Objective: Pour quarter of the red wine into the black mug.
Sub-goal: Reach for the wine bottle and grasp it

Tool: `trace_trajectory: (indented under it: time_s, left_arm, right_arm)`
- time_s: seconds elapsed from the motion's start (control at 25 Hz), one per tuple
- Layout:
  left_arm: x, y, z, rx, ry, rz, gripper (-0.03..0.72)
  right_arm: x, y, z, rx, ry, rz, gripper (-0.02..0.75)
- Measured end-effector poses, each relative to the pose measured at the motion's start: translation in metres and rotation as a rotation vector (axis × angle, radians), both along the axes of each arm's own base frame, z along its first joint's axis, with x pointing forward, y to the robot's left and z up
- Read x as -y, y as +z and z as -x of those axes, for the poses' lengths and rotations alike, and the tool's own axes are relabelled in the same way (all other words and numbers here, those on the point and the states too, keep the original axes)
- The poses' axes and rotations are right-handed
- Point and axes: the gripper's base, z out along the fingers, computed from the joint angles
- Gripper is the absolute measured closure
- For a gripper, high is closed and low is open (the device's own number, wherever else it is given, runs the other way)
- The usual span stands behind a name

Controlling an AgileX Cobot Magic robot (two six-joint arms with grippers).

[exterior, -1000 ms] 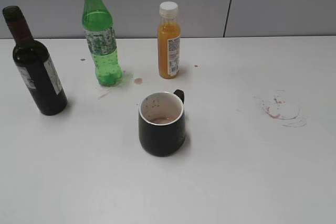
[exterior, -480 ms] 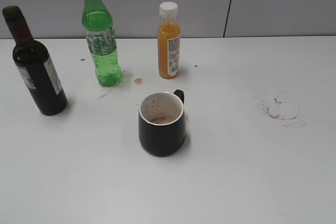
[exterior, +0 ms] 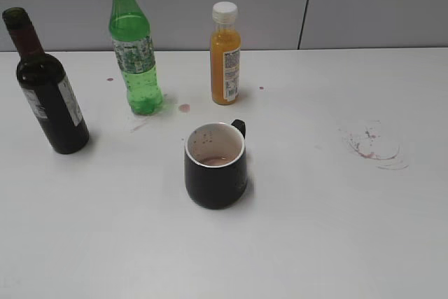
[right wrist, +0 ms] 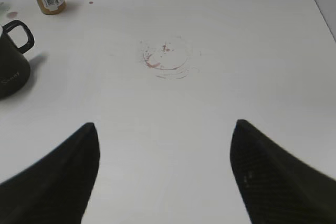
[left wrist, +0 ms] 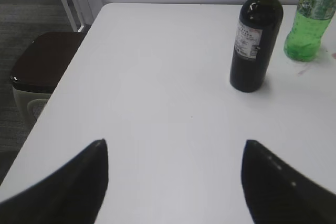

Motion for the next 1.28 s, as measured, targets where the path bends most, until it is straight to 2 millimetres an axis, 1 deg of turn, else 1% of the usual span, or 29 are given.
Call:
trace_trajectory:
  time_s: [1.28]
  left_arm:
    - [-0.0001,0.0000,-0.0001,0.000,-0.016,0.002,0.099]
  right_arm:
    - [0.0000,0.0000,0.0000,0.000,0.000,0.000,0.150]
